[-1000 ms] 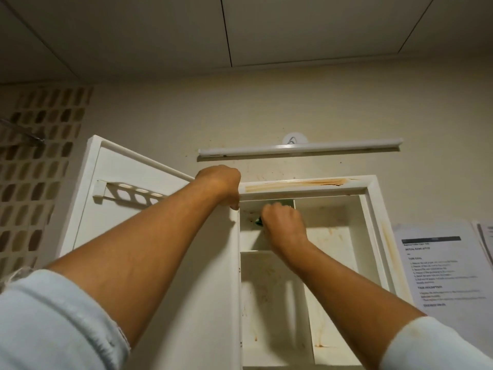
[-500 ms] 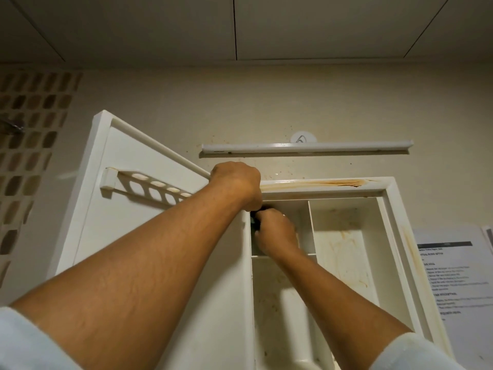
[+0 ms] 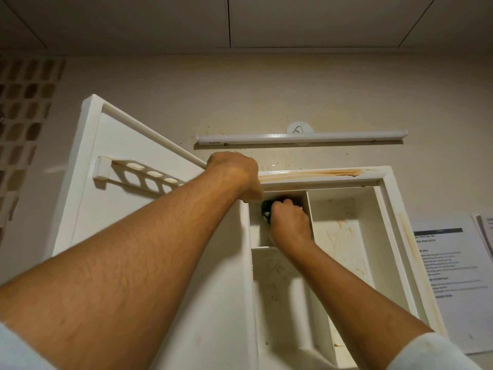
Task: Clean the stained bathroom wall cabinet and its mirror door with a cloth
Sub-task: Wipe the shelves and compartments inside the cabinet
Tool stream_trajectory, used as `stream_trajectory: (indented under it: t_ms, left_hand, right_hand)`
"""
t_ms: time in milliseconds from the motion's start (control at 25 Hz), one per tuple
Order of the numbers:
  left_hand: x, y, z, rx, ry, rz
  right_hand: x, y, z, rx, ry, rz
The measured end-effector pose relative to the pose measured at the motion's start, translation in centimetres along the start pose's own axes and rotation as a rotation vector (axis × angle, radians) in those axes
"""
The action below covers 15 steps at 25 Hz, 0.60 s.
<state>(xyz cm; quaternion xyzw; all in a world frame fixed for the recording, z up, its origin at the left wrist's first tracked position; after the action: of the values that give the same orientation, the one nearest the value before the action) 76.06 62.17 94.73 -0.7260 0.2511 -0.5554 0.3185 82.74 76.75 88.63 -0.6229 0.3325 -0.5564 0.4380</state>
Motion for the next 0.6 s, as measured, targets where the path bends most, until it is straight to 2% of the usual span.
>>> stream_trajectory:
  t_ms: [80,240,440,600]
  left_hand:
    - [-0.1,0.0,0.1,0.004,-0.002,-0.001]
    - [-0.1,0.2,0.4,0.003,-0.014,0.005]
    - [-0.1,0.2,0.4,-0.008,-0.026,0.005]
    - [-0.1,0.0,0.5,-0.021,-0.018,0.02]
  right_hand:
    - [0.0,-0.4,-1.6,0.073,-0.015,-0.01]
    - [0.0,-0.1,-4.9,0.345,0.044,0.027]
    - [0.5,0.2,-4.5,0.402,0.151,0.056]
    - [0.5,0.0,-3.6,0.35,0.263,0.031]
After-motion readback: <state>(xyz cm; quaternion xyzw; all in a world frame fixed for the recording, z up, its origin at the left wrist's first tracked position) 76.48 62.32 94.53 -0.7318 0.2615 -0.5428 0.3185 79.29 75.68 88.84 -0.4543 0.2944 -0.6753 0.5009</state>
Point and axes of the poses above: each hand's wrist, its own y-axis away from the middle knuckle, its own x-axis out of the back of the hand, z = x × y, the point moved 9 cm from there along -y, towards the middle knuckle, and after that the axes turned 15 degrees about y, right-handed, at the moved point
